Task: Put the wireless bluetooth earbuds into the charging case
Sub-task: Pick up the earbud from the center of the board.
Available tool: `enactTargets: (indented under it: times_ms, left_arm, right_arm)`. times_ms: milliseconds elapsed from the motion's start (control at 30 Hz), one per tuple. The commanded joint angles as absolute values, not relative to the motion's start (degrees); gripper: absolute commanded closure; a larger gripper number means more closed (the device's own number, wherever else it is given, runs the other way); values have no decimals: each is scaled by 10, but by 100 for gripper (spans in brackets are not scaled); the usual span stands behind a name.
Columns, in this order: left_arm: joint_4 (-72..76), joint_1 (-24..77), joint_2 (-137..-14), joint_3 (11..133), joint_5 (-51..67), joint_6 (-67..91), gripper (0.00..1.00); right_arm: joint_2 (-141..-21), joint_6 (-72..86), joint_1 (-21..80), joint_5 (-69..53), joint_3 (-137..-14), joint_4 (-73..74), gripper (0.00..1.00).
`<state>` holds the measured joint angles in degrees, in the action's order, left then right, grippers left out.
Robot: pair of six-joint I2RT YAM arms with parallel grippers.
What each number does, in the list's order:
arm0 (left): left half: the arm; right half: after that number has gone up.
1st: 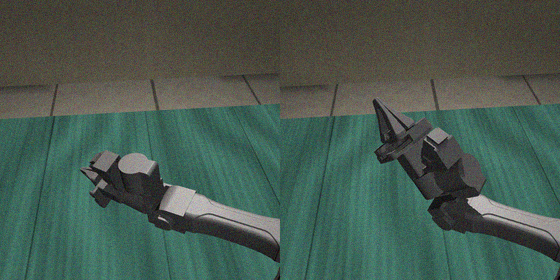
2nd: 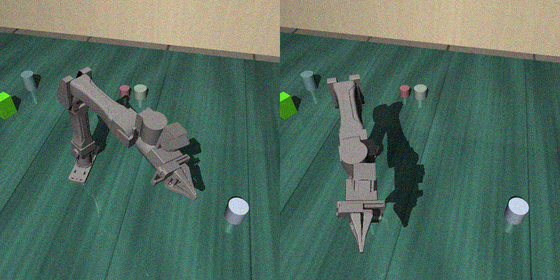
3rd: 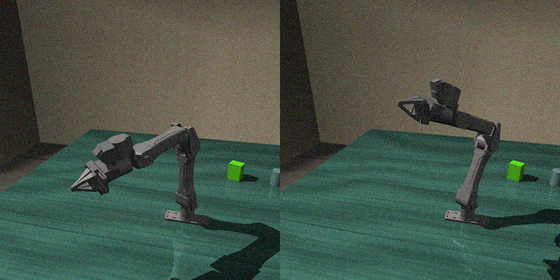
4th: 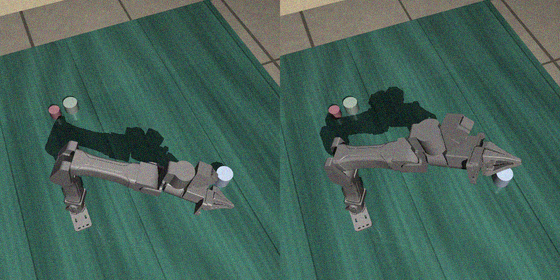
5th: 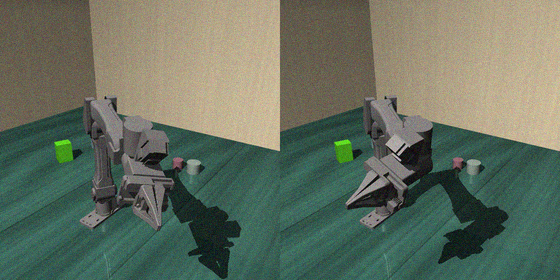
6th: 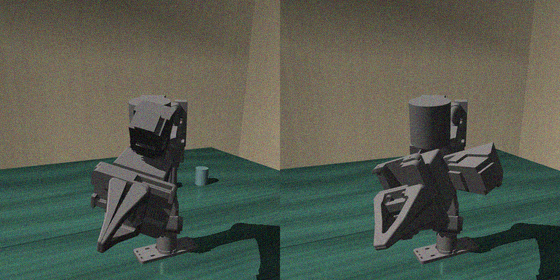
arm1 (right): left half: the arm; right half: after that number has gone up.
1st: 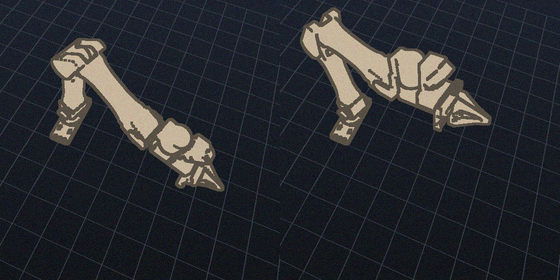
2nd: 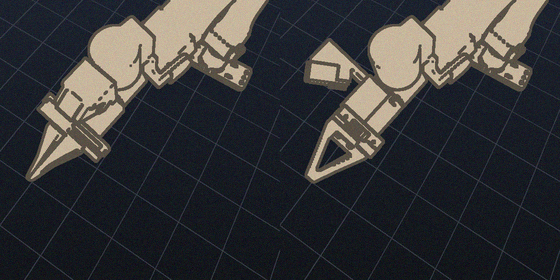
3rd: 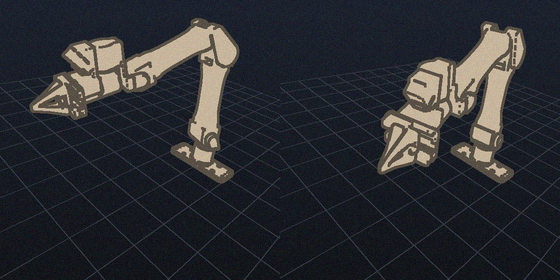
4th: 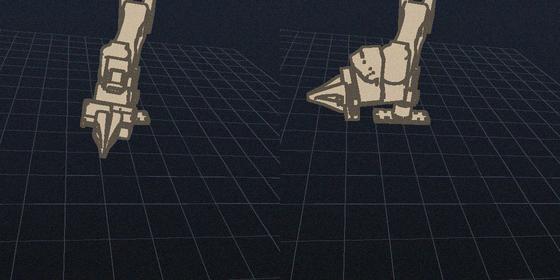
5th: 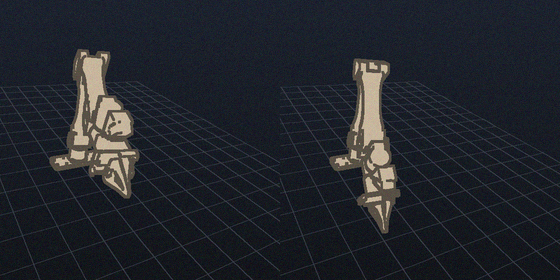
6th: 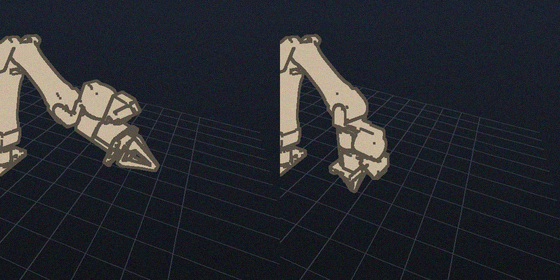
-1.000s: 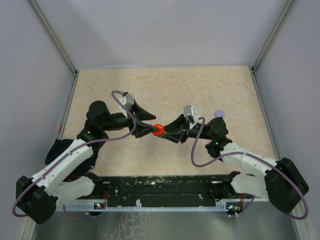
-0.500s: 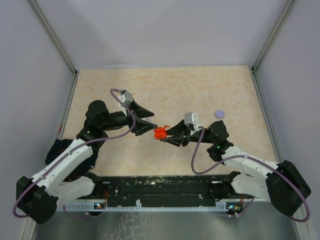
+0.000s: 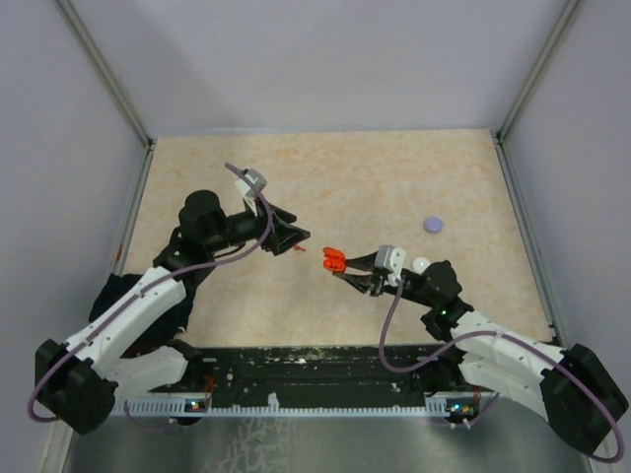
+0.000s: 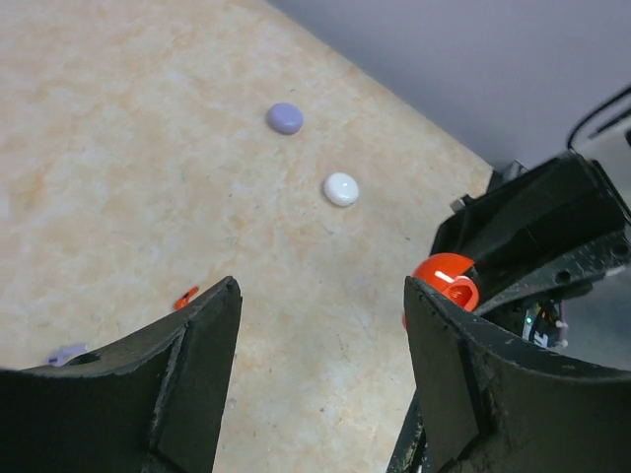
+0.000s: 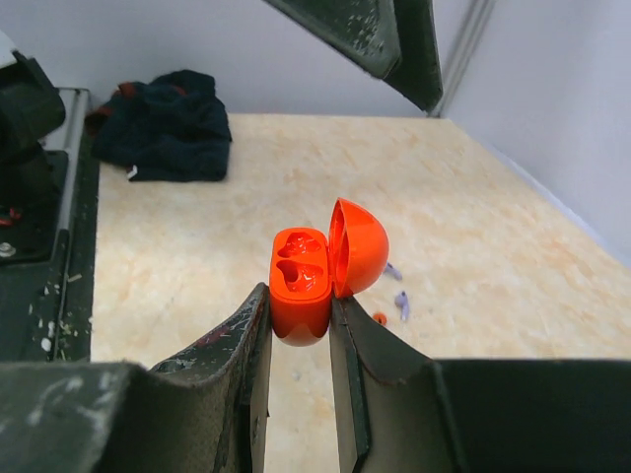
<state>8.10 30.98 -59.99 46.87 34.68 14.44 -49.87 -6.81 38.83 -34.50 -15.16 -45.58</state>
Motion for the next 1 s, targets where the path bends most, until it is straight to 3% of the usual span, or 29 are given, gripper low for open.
enactTargets:
  times_ms: [0, 333, 633, 967]
  left_arm:
    - [19, 312, -634, 486, 238, 188, 29]
    - [-42, 322, -746, 499, 74, 287, 33]
    - [-88, 340, -877, 554, -4, 352, 37]
    - [-142, 357, -984, 618, -91, 359, 50]
  right_arm:
    - [-489, -79, 387, -276, -102, -577, 100]
    - [-496, -80, 387, -230, -52, -659, 100]
    - [-501, -70, 387, -213, -39, -681, 100]
    - [-520, -68, 387, -215, -41, -680, 100]
